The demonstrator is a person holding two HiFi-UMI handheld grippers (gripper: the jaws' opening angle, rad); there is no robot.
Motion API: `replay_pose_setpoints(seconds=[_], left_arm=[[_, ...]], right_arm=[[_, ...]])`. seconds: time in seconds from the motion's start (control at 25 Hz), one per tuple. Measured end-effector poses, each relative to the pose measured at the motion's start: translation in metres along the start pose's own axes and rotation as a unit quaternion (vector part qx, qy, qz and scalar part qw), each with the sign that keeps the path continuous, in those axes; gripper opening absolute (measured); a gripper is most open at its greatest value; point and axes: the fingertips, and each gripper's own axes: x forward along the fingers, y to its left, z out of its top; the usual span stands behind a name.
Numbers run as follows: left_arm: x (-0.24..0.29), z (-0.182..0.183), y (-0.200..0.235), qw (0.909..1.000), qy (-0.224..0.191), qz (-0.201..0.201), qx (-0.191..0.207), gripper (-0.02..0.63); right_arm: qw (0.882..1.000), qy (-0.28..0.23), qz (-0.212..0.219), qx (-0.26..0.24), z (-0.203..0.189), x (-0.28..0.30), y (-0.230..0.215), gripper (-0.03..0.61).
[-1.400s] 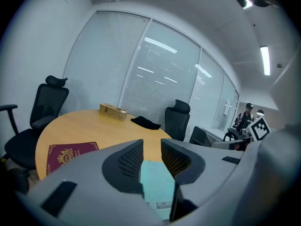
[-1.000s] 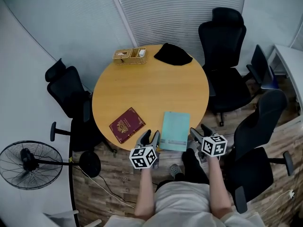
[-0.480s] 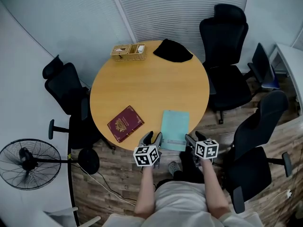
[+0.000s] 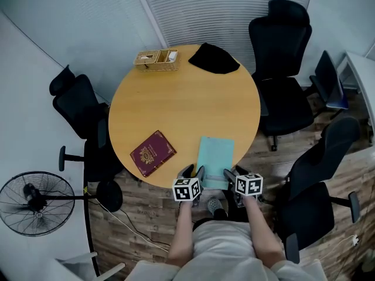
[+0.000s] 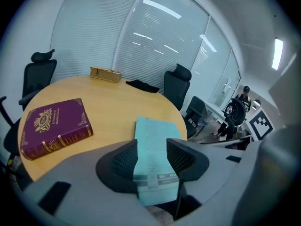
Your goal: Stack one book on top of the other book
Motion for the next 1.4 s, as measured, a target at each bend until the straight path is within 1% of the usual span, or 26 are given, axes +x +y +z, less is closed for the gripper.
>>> replay_pose_setpoints(seconds=[0.2, 0.32, 0.48, 0.56, 0.64, 0.8, 0.96, 1.16, 1.4], left_arm=[[0.024, -0.014, 0.015, 0.9992, 0.04, 0.009, 0.002, 0.209], [0.044, -0.019, 0.025, 0.9977, 0.067, 0.01, 0.002, 0.209], [0.063, -0.025, 0.028, 0.995, 0.1, -0.003, -0.002, 0.209], [0.068, -0.03, 0.027, 0.9935, 0.113, -0.012, -0.006, 0.209], [0.073, -0.034, 0.024, 0.9923, 0.121, -0.024, -0.009, 0.209], [0.075, -0.034, 0.021, 0.9922, 0.12, -0.033, -0.01, 0.209], [0.075, -0.035, 0.02, 0.9914, 0.126, -0.034, 0.005, 0.209], [0.067, -0.034, 0.02, 0.9918, 0.123, -0.035, 0.01, 0.209], [0.047, -0.03, 0.029, 0.9937, 0.108, -0.029, 0.013, 0.209]], right_arm=[[0.999, 0.025, -0.002, 0.028, -0.011, 0.015, -0.011, 0.274], [0.999, 0.031, 0.002, 0.04, -0.011, 0.022, -0.015, 0.261], [0.998, 0.046, 0.004, 0.045, -0.012, 0.031, -0.015, 0.249], [0.997, 0.063, -0.003, 0.038, -0.016, 0.034, -0.014, 0.244], [0.996, 0.08, -0.011, 0.031, -0.021, 0.037, -0.014, 0.225], [0.995, 0.089, -0.033, 0.02, -0.027, 0.039, -0.018, 0.17], [0.994, 0.094, -0.049, 0.013, -0.028, 0.036, -0.019, 0.166], [0.995, 0.091, -0.041, 0.022, -0.027, 0.03, -0.008, 0.164], [0.996, 0.083, -0.023, -0.011, -0.03, 0.027, 0.011, 0.163]])
